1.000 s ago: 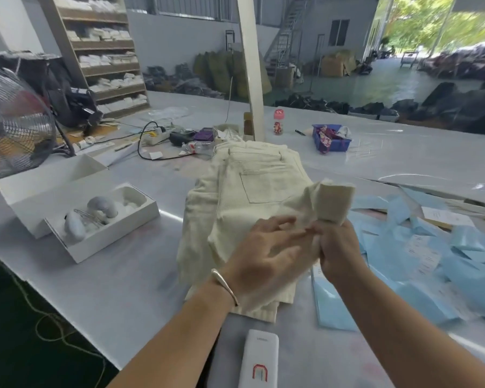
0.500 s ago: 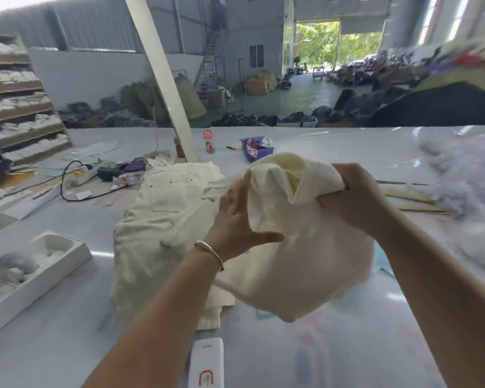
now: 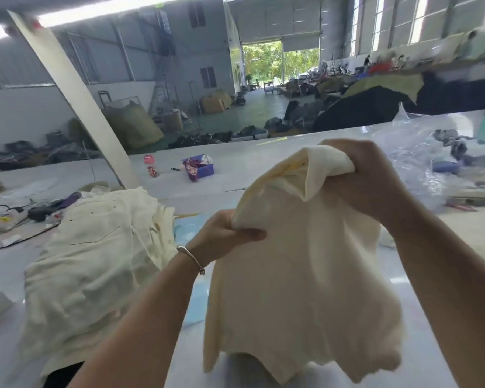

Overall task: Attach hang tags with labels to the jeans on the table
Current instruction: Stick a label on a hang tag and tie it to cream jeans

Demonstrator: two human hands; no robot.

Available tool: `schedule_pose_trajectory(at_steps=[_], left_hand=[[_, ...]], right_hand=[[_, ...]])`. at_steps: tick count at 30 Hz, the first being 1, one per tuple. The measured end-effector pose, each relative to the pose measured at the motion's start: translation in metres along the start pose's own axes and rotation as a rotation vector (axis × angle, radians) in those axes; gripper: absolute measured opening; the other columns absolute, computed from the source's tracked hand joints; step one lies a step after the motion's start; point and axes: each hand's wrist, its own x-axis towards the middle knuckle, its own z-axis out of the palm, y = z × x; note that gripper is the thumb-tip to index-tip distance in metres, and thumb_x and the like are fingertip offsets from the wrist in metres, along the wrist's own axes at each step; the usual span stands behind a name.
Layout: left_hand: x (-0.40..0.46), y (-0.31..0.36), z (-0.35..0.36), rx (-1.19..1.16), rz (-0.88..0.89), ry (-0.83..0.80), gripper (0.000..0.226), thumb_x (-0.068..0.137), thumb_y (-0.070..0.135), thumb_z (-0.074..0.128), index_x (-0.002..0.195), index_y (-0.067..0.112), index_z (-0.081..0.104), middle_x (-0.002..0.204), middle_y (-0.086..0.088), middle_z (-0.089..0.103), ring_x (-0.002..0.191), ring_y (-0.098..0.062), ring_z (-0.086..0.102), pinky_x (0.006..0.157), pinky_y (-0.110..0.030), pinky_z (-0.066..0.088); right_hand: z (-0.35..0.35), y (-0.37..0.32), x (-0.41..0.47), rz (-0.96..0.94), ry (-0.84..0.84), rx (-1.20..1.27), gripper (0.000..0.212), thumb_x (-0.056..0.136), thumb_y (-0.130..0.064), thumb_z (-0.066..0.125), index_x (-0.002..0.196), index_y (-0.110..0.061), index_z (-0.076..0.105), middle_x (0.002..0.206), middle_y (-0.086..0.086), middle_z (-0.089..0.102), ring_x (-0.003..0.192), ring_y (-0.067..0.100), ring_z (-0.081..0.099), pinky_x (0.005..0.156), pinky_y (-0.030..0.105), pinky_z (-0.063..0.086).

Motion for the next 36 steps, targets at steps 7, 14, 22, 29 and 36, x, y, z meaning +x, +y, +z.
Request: schedule_pose_trajectory(at_steps=[7, 14, 22, 29, 36], left_hand=[[-0.009, 0.055, 0.124, -0.306, -0.020, -0.088, 0.011, 0.077, 0.021, 0.074, 0.081, 0.011, 0.075, 0.077, 0.002, 0.070, 0.072, -0.012, 0.065, 0.065, -0.023, 0.053], [0.012, 0.109, 0.151, -0.328, 0.087, -0.155, 0.024, 0.076, 0.018, 0.078, 0.099, 0.019, 0.072, 0.092, -0.002, 0.072, 0.082, -0.017, 0.068, 0.070, -0.031, 0.056], [0.066, 0.026, 0.221, 0.592, -0.041, 0.028, 0.036, 0.078, 0.028, 0.077, 0.111, 0.026, 0.063, 0.090, 0.005, 0.063, 0.086, -0.012, 0.057, 0.083, -0.032, 0.047], [-0.019, -0.100, 0.263, 0.770, -0.587, -0.297, 0.055, 0.060, 0.056, 0.078, 0.102, 0.030, 0.054, 0.110, 0.006, 0.052, 0.101, -0.016, 0.051, 0.086, -0.031, 0.046], [-0.062, -0.135, 0.245, 0.761, -0.531, 0.209, 0.059, 0.069, 0.063, 0.072, 0.107, 0.021, 0.056, 0.110, 0.003, 0.049, 0.107, -0.020, 0.047, 0.091, -0.029, 0.039]], right_hand=[[-0.123, 0.051, -0.009, 0.073, 0.342, -0.200, 0.016, 0.064, -0.014, 0.067, 0.071, -0.010, 0.054, 0.058, 0.002, 0.051, 0.055, 0.015, 0.038, 0.051, 0.029, 0.032], [-0.194, 0.107, -0.011, 0.309, 0.353, -0.380, 0.020, 0.065, -0.023, 0.053, 0.071, -0.007, 0.042, 0.063, 0.005, 0.045, 0.063, 0.030, 0.042, 0.051, 0.035, 0.033], [-0.144, 0.277, -0.090, 0.755, -0.090, -0.674, 0.034, 0.093, -0.031, 0.049, 0.119, -0.009, 0.047, 0.114, 0.018, 0.057, 0.107, 0.036, 0.054, 0.082, 0.041, 0.043], [-0.032, 0.316, -0.246, 0.564, -0.764, -0.743, 0.063, 0.097, -0.056, 0.031, 0.150, -0.026, 0.019, 0.159, 0.004, 0.015, 0.146, 0.022, 0.014, 0.115, 0.039, 0.017], [0.018, 0.287, -0.260, 0.574, -0.671, -0.810, 0.058, 0.102, -0.040, 0.021, 0.153, -0.013, 0.016, 0.161, 0.013, 0.008, 0.149, 0.029, 0.009, 0.118, 0.048, 0.004]])
